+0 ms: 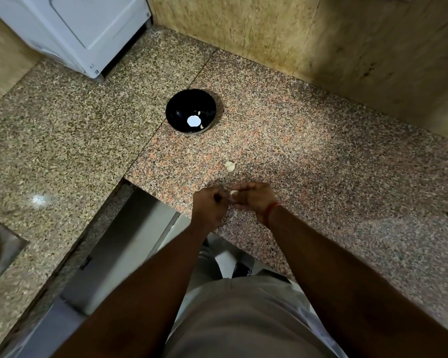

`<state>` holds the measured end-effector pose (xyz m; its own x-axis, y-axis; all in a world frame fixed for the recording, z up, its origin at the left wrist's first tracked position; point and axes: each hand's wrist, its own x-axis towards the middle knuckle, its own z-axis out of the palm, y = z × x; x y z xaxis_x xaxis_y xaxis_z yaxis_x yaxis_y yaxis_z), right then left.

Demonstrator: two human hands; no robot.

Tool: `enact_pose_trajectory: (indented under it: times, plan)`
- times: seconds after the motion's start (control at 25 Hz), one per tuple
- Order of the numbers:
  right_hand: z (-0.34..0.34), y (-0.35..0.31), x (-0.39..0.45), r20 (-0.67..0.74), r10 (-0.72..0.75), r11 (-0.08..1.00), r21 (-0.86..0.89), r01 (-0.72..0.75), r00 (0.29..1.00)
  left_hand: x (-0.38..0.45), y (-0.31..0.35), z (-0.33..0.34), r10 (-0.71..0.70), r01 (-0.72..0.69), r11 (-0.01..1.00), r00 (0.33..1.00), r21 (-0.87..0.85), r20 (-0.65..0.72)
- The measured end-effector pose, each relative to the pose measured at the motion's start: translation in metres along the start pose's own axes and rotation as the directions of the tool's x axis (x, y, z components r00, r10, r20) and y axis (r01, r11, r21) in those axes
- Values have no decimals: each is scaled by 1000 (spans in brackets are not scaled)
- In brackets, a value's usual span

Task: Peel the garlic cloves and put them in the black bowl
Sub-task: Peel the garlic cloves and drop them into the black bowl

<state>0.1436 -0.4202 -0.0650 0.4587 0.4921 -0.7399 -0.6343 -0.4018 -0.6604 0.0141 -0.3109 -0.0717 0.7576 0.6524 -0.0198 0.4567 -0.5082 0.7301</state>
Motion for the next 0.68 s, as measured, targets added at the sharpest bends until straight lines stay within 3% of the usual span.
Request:
enact_pose_trajectory:
  times: [0.28, 0.48, 0.68]
  plan:
    - [4, 6, -2, -36, -187, 968, -178, 178, 982, 3, 3, 1, -281, 294, 914, 956, -279, 84]
    - [3, 5, -3, 2, -361, 844, -425, 328, 932, 4, 8, -3, -367, 388, 847, 921, -364, 129]
    - [2, 2, -3, 30, -430, 775, -501, 386, 902, 3, 8, -5, -384, 411, 823, 911, -393, 148]
